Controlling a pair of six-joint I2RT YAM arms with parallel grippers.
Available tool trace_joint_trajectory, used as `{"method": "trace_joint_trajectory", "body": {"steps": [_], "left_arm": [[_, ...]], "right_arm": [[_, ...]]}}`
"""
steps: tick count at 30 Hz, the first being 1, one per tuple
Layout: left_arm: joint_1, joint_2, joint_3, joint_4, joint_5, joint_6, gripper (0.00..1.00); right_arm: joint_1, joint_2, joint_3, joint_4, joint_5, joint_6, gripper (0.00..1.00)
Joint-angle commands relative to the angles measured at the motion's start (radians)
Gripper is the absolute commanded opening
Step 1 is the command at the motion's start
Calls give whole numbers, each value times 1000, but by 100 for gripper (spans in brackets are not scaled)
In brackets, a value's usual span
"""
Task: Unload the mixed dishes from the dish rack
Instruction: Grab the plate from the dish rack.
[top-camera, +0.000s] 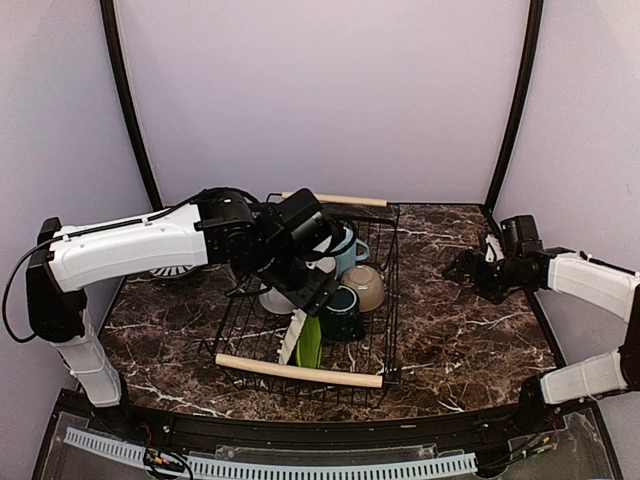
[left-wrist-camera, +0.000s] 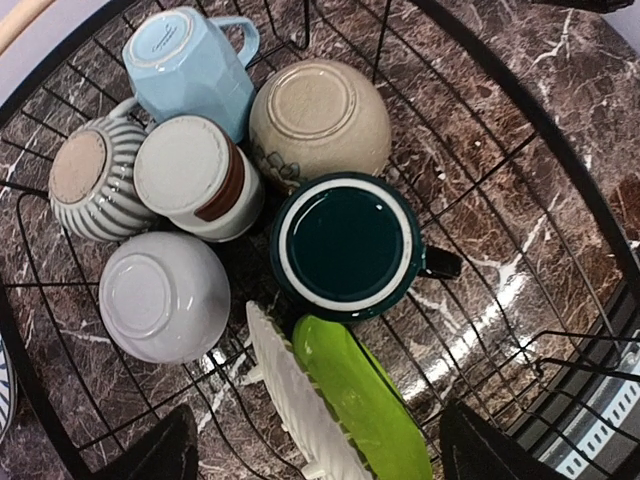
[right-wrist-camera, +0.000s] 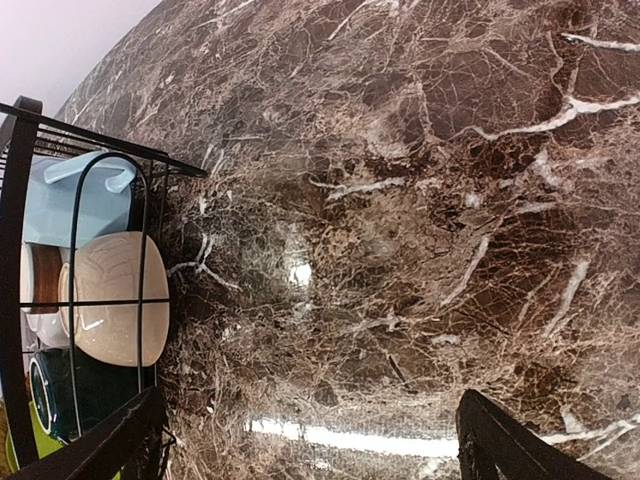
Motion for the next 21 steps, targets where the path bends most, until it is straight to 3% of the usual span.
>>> {"method": "trace_joint_trajectory", "body": {"steps": [1, 11, 18, 21], "left_arm": [[1, 5, 24, -83, -60, -48, 80], [1, 26, 4, -107, -85, -89, 66], [1, 33, -14, -97, -33, -94, 74], [1, 43, -19, -112, -38, -96, 73]], "right_arm": [[5, -34, -25, 16, 10, -3, 99], [5, -22, -47, 32, 15, -4, 99], [5, -19, -57, 45, 11, 0, 99], [5, -17, -59, 48, 10, 2, 99]]}}
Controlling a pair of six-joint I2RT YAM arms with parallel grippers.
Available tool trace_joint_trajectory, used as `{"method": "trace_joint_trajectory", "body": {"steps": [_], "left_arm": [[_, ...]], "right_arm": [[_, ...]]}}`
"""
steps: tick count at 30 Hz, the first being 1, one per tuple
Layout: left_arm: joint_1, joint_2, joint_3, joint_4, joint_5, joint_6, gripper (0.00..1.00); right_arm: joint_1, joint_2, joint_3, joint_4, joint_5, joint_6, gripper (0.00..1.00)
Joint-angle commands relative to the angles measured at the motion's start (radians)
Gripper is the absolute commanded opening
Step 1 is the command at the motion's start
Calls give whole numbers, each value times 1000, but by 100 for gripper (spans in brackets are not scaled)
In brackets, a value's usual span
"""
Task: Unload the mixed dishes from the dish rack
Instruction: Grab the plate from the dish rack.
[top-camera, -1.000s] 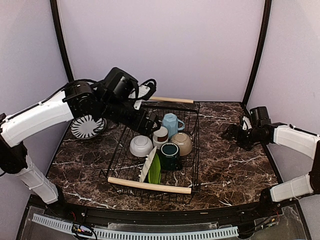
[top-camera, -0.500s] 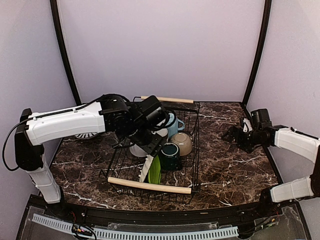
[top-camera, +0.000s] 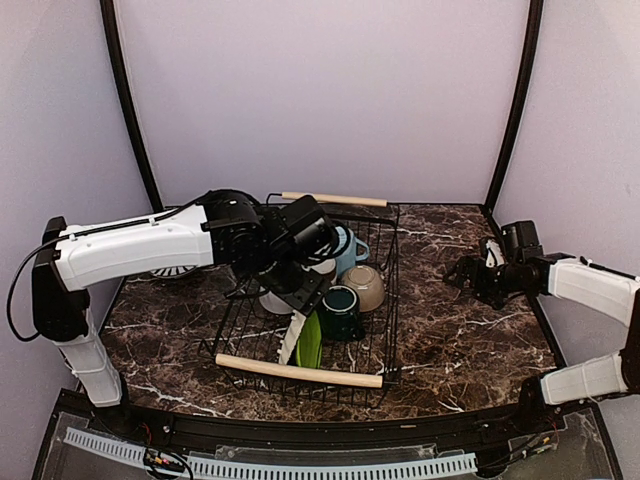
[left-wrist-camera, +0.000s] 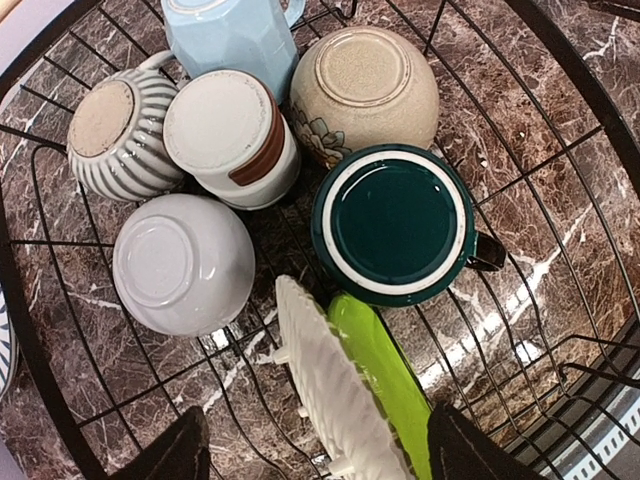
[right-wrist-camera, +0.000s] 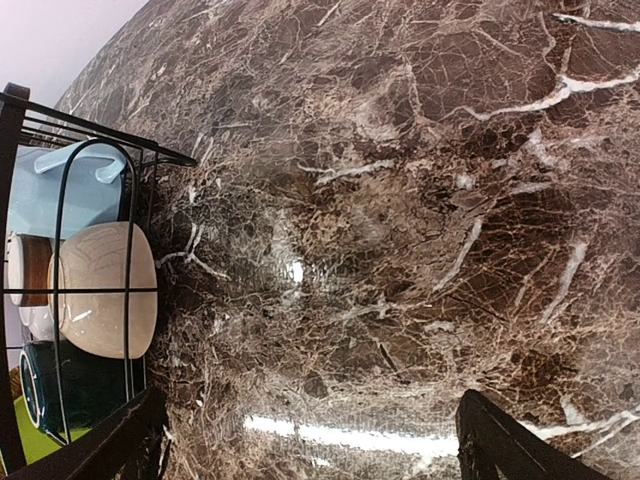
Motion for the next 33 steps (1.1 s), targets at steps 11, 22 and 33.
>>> {"method": "trace_joint_trajectory", "body": {"steps": [11, 22, 33], "left_arm": [[0, -30, -34, -97, -105, -50, 58], [0, -24, -73, -99, -81, -99, 48], [0, 11, -61, -148, -109, -141, 30]], "right_arm": [[5, 13, -18, 41, 3, 8, 99], [4, 19, -21, 48, -4, 14, 99], [5, 26, -30, 61, -6, 18, 99]]}}
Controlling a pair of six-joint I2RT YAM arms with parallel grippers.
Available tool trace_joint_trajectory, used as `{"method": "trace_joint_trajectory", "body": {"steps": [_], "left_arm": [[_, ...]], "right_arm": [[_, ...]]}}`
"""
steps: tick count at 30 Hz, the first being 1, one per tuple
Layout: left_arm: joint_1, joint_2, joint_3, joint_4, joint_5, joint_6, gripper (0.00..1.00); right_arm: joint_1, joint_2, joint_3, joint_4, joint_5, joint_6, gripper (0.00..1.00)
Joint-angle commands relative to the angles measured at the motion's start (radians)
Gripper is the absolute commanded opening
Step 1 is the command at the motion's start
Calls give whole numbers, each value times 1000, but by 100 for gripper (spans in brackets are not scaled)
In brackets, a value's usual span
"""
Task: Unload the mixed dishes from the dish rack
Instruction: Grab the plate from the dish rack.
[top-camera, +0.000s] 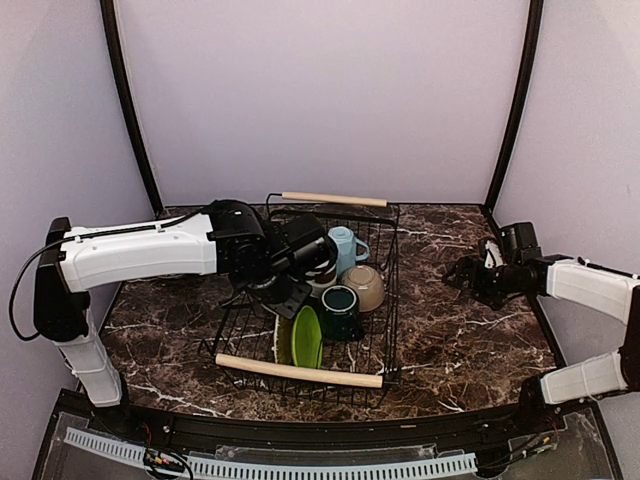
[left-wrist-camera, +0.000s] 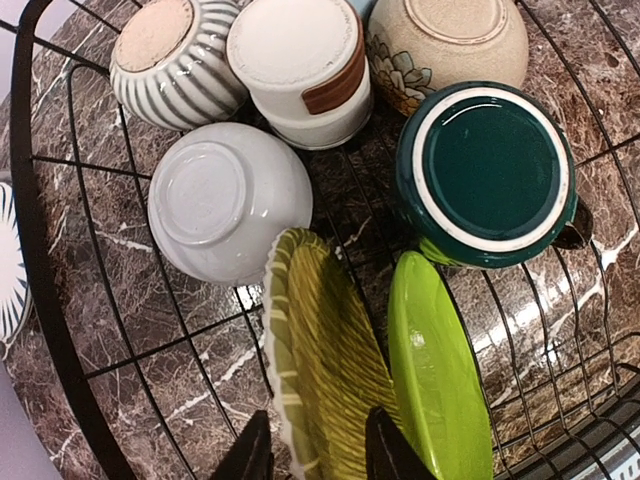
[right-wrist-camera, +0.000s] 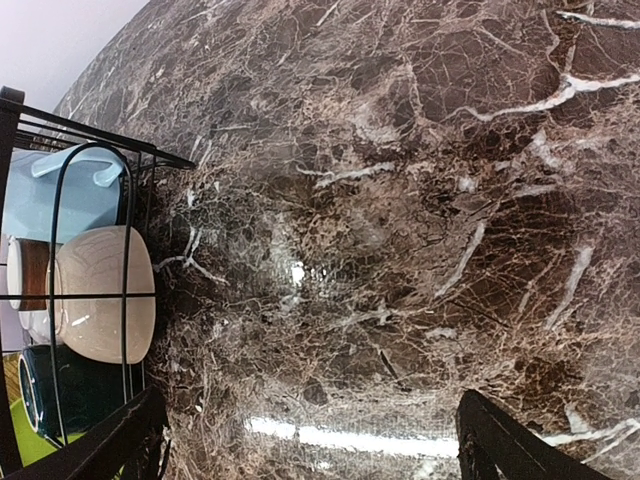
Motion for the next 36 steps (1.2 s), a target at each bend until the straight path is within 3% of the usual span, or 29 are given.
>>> {"method": "trace_joint_trajectory", "body": {"steps": [1, 9, 15, 23, 36], "left_arm": [[0, 15, 6, -84, -30, -32, 30], [-9, 56, 46, -151, -46, -68, 27], [-15, 79, 90, -199, -46, -89, 14], [-16, 82, 145, -251, -58, -108, 4], [-19, 107, 305, -339, -128, -96, 1]], "right_arm": [[5, 12, -19, 26, -2, 9, 99], [5, 25, -23, 37, -3, 10, 99], [5, 39, -25, 45, -5, 6, 99], [5, 51, -24, 50, 0, 1, 99], [5, 40, -4, 27, 6, -4, 99]]}}
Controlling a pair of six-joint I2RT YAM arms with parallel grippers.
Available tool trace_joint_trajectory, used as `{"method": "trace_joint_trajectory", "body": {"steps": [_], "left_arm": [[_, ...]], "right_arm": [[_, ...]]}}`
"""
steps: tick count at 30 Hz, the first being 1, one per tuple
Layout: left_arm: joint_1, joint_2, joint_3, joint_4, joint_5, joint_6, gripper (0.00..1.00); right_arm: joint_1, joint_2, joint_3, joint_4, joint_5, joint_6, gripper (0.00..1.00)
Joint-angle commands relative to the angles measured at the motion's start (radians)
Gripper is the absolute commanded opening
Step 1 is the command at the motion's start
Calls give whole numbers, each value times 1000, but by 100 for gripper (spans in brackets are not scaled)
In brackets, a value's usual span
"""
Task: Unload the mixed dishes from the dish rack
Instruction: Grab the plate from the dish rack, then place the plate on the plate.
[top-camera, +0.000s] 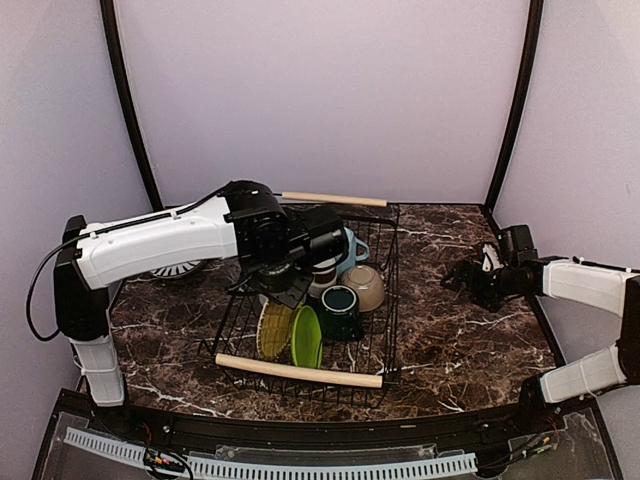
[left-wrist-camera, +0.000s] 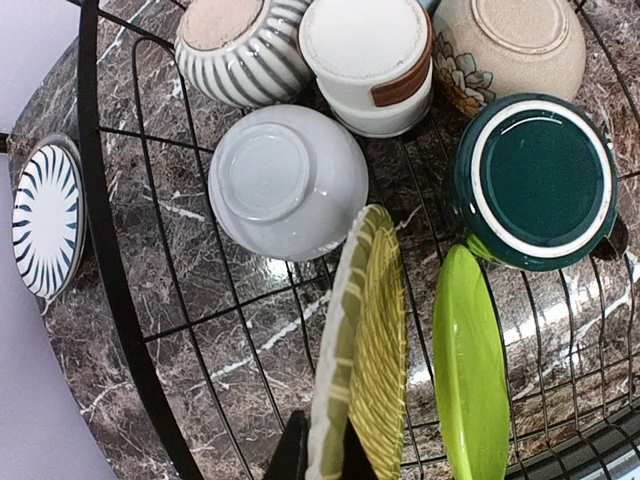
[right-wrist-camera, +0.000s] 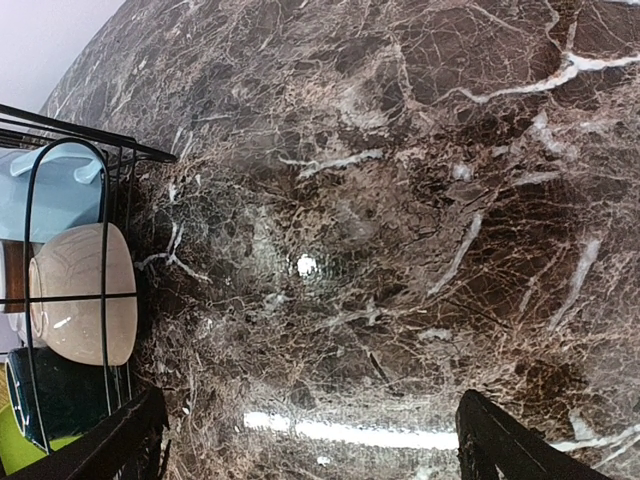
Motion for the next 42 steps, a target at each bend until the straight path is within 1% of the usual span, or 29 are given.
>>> {"method": "trace_joint_trajectory", "body": {"steps": [1, 6, 11, 13, 14, 15, 16, 17, 18, 19, 20, 21, 22, 23, 24, 25, 28, 29, 30, 31, 32, 33, 34, 35, 36, 37, 38, 39, 42], "left_arm": [[-5, -10, 88, -76, -68, 18, 1], [-4, -22, 191, -103, -120, 69, 1], [19, -94, 267, -61, -124, 147, 1], [55, -151, 254, -9, -91, 188, 1], [93, -197, 243, 13, -41, 220, 1], [115, -222, 213, 70, -9, 237, 1], [168, -277, 194, 102, 73, 258, 1], [203, -307, 141, 175, 133, 269, 1], [274, -373, 113, 220, 259, 284, 1], [312, -403, 58, 300, 319, 286, 1], [388, -459, 16, 335, 406, 283, 1], [421, -486, -1, 392, 434, 279, 1], [485, -530, -27, 415, 455, 279, 1], [512, -551, -39, 456, 449, 279, 1], [565, -589, -67, 473, 415, 277, 1], [589, -606, -83, 512, 390, 272, 1], [737, -677, -197, 639, 406, 224, 1], [798, -686, -221, 665, 439, 191, 1], [829, -698, -266, 709, 457, 173, 1], [885, -699, -286, 730, 506, 137, 1], [917, -694, -323, 768, 538, 119, 1], [984, -687, -341, 787, 614, 73, 1], [1017, -670, -380, 831, 654, 49, 1], [1080, -650, -400, 855, 737, -7, 1], [1107, -637, -446, 918, 778, -33, 1], [1170, -609, -471, 950, 854, -82, 1], [1192, -597, -515, 1019, 882, -101, 1], [1231, -568, -552, 1046, 923, -131, 1], [1284, -508, -609, 1145, 971, -168, 1]], "right_arm": [[5, -5, 9, 1, 6, -5, 99], [4, -8, 18, -9, 3, -5, 99], [5, -22, 28, -24, 12, -5, 99], [5, -25, 32, -30, 15, -6, 99], [4, -28, 34, -33, 15, -5, 99], [5, -29, 36, -36, 16, -5, 99], [5, -31, 39, -40, 18, -6, 99], [5, -34, 41, -44, 19, -6, 99], [5, -39, 41, -47, 23, -5, 99], [5, -47, 41, -49, 28, -6, 99], [4, -60, 39, -51, 34, -5, 99], [5, -71, 36, -52, 40, -4, 99], [5, -86, 33, -52, 46, -2, 99], [4, -103, 30, -50, 51, -2, 99], [5, -115, 27, -48, 57, -1, 99], [5, -130, 24, -47, 60, 2, 99], [5, -167, 24, -45, 70, 4, 99], [5, -179, 26, -45, 70, 3, 99], [5, -191, 26, -44, 71, 0, 99], [5, -202, 25, -42, 72, -2, 99], [5, -216, 24, -40, 74, -6, 99], [5, -230, 21, -36, 73, -8, 99], [5, -247, 17, -33, 71, -14, 99], [5, -258, 12, -28, 66, -19, 99], [5, -277, 9, -22, 62, -27, 99], [5, -290, 5, -18, 57, -32, 99], [5, -302, 3, -16, 54, -38, 99], [5, -312, 2, -15, 52, -43, 99], [5, -337, 0, -13, 48, -55, 99]]}}
